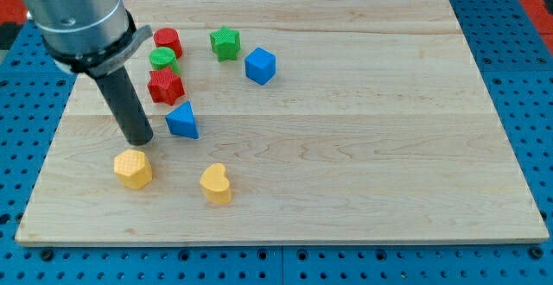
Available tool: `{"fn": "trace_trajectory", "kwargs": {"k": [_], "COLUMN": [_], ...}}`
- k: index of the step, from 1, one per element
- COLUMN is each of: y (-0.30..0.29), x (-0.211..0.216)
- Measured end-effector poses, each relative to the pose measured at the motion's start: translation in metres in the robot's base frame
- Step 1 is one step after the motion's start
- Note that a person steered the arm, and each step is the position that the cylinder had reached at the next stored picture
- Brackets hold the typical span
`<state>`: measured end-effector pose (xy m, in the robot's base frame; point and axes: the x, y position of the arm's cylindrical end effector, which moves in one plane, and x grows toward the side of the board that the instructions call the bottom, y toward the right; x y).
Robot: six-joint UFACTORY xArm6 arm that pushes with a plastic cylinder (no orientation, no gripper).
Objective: Bring the blue triangle at the right side of the blue cube
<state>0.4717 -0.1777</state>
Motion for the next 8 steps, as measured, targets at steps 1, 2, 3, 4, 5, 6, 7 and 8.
{"fn": "trace_trajectory", "kwargs": {"k": [1, 2, 3, 4, 5, 6, 7, 8], "y": [0.004, 0.028, 0.030, 0.011, 0.028, 0.049, 0.071, 0.088], "x": [-0.021, -0.031, -0.028, -0.022, -0.013, -0.009, -0.009, 0.011]}}
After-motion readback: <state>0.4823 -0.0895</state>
